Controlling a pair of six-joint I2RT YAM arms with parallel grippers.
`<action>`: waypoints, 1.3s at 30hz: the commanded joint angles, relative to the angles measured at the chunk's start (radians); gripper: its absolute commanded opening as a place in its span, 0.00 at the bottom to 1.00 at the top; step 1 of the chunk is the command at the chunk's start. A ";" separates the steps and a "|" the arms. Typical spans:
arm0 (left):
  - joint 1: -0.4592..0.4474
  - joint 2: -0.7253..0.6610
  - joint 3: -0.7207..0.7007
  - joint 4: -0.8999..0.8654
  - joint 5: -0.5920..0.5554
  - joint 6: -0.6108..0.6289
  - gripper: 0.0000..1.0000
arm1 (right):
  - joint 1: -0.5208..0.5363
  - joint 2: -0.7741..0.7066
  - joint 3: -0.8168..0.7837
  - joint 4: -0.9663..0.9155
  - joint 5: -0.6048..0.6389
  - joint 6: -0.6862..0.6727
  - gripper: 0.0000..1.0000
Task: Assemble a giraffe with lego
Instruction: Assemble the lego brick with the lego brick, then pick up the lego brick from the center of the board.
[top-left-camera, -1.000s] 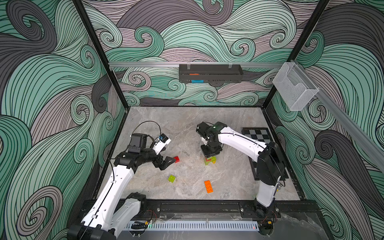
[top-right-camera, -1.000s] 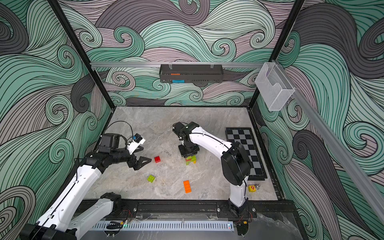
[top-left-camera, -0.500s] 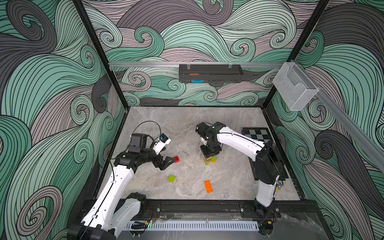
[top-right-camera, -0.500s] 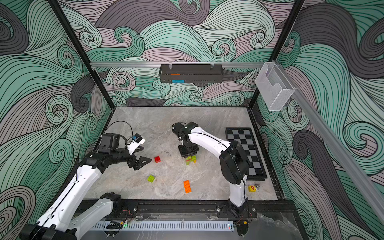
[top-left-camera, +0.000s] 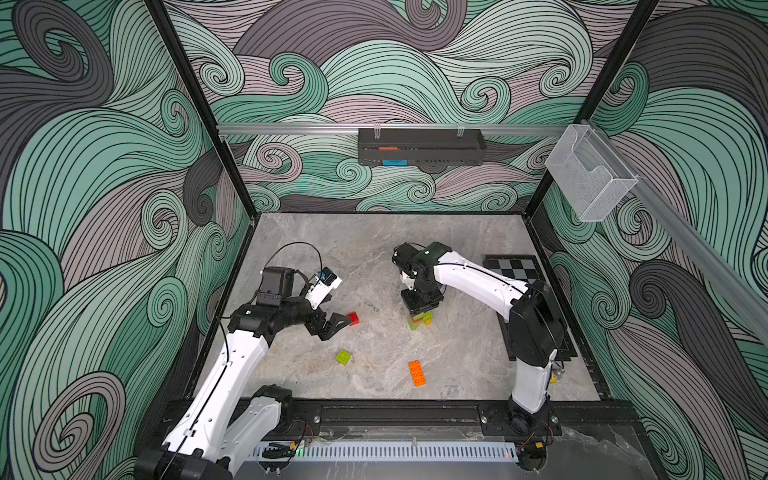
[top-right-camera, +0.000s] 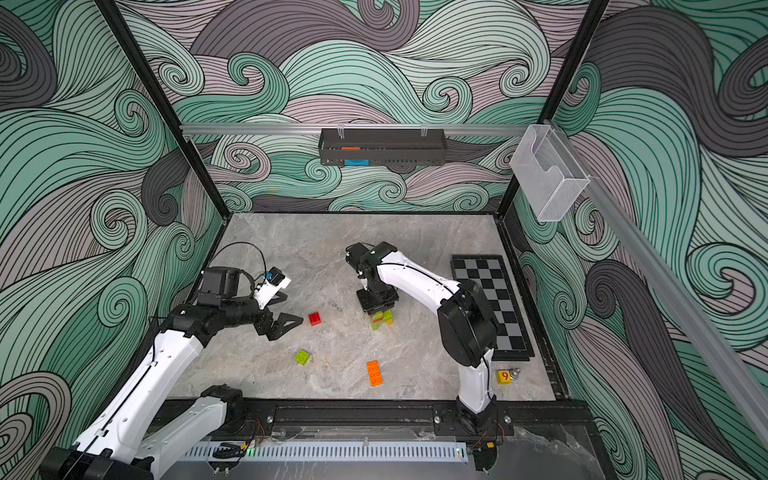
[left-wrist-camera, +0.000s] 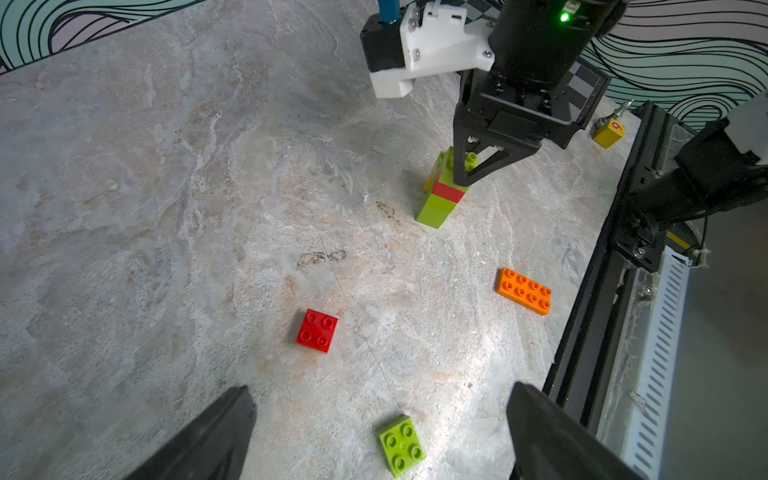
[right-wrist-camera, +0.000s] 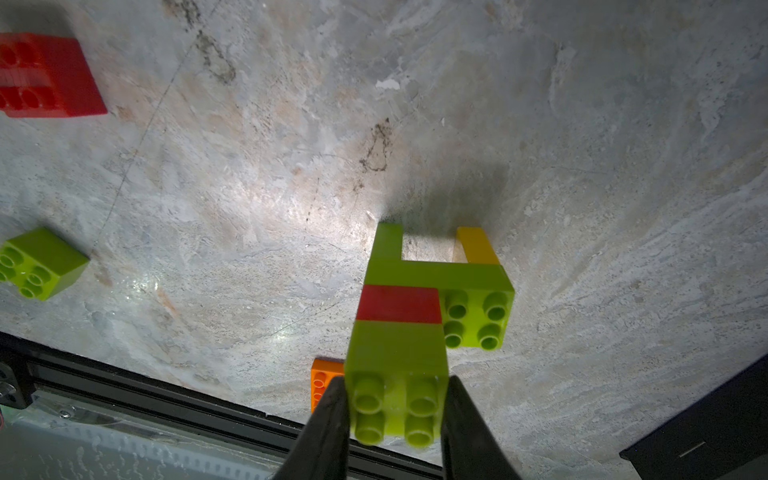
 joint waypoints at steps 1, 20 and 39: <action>-0.004 -0.007 0.004 -0.004 0.016 0.009 0.99 | -0.011 0.127 -0.090 0.022 0.048 -0.016 0.12; 0.005 -0.005 -0.004 0.019 -0.016 -0.008 0.99 | -0.003 -0.088 0.145 -0.101 0.048 -0.010 0.64; 0.020 -0.013 0.038 -0.008 -0.049 -0.015 0.99 | 0.226 0.250 0.496 0.020 0.097 0.077 0.87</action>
